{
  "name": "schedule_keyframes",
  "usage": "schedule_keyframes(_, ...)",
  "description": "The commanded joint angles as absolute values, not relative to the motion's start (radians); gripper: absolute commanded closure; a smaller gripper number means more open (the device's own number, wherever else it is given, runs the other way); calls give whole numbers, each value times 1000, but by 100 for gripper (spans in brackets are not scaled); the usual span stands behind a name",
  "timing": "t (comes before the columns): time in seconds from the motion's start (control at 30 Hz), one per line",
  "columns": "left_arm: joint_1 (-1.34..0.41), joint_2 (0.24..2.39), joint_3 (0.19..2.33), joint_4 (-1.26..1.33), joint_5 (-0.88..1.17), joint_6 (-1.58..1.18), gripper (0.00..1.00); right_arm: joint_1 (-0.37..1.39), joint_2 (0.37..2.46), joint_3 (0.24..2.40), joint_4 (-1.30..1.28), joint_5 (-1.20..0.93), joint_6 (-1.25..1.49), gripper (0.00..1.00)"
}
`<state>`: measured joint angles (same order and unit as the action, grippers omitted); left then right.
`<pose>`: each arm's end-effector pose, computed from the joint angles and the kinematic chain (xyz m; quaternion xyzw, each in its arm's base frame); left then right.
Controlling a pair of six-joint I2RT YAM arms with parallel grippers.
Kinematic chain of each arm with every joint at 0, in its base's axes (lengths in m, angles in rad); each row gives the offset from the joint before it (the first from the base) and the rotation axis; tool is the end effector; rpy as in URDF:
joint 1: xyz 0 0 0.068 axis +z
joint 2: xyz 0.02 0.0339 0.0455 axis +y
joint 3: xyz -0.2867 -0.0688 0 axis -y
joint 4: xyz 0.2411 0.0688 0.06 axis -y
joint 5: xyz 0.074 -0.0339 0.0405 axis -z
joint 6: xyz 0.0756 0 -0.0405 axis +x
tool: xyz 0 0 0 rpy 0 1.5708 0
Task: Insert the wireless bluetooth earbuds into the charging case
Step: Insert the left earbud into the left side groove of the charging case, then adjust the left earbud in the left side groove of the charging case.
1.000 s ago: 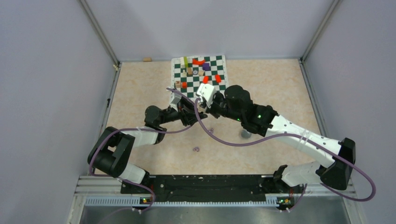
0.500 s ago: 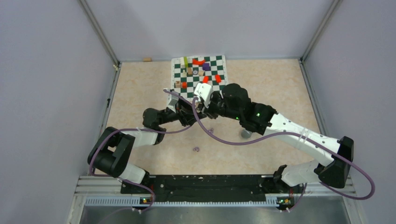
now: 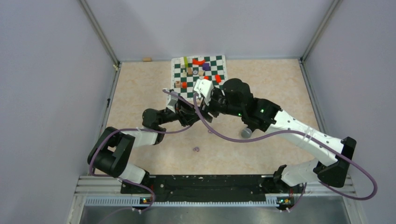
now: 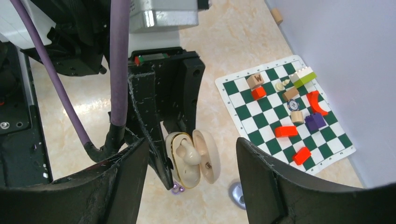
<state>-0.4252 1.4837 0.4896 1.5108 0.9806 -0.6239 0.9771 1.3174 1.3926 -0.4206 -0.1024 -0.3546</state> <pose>0.2271 -0.1718 0.2871 0.3610 0.4819 -0.5869 0.5413 0.1751 0.2732 0.4185 -0.5278 0.6243 0.2157 0.5339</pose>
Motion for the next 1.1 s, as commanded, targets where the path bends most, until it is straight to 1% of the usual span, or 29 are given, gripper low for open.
schedule_keyframes(0.0,-426,1440,497,1618,1011,-635,100,939,1255,1481,-426,-90,-325,32)
schedule_keyframes(0.13,-426,1426,507,1618,1044,-650,100,931,1224,1404,-365,-6,-380,31)
schedule_keyframes(0.3,-426,1418,512,1617,1069,-661,100,930,1216,1314,-316,-5,-417,28)
schedule_keyframes(0.37,-426,1415,514,1618,1078,-659,100,931,1215,1298,-301,26,-426,28)
schedule_keyframes(0.57,-426,1410,515,1618,1097,-663,100,930,1214,1287,-291,32,-432,27)
schedule_keyframes(0.77,-426,1404,515,1617,1099,-664,100,930,1225,1279,-295,4,-428,27)
schedule_keyframes(1.07,-426,1403,515,1618,1102,-665,100,930,1230,1279,-332,-97,-426,28)
